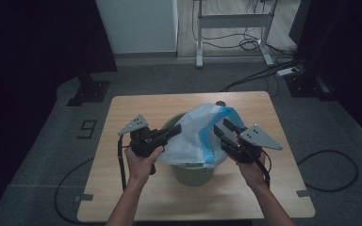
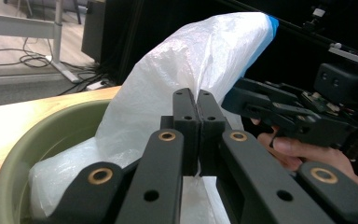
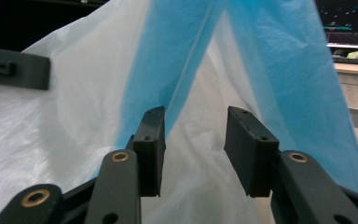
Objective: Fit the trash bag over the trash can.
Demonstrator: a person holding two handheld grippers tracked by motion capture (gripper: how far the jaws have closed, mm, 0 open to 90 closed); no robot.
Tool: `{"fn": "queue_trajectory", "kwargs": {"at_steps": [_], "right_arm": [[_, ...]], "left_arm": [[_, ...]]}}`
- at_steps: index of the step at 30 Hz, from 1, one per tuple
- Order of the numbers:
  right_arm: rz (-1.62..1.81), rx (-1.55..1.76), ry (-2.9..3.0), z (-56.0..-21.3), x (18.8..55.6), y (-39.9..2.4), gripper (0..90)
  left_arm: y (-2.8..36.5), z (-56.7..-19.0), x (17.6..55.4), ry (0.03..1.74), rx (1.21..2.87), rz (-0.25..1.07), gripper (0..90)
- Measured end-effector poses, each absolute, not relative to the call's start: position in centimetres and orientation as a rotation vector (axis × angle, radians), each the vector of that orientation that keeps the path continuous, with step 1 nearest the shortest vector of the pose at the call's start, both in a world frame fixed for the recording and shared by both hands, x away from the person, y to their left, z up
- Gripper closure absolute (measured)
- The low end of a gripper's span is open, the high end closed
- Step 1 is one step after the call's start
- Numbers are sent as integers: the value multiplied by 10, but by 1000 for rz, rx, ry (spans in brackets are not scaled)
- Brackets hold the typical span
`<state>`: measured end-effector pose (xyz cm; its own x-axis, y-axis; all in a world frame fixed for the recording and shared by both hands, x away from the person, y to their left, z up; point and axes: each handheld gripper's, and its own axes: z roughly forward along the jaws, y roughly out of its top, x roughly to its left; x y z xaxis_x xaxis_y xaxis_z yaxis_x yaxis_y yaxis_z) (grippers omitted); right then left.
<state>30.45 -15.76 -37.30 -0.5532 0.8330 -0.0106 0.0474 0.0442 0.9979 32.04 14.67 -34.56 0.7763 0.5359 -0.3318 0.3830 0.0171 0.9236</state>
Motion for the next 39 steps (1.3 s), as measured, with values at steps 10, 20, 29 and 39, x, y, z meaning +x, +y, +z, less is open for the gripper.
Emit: {"fn": "queue_trajectory", "kwargs": {"at_steps": [10,20,29,39], "right_arm": [[1576,899,1680,-370,312,-162,600],[1643,831,1689,-362,311,-155,590],[1645,821,1743,-362,312,-150,891],[1664,959,1776,-384,321,-170,891]], "left_arm": [[146,-347,322,742,1604,118,887],[146,-347,324,751,1613,114,882],[146,-348,324,766,1594,132,879],[161,-355,339,847,1485,131,890]]}}
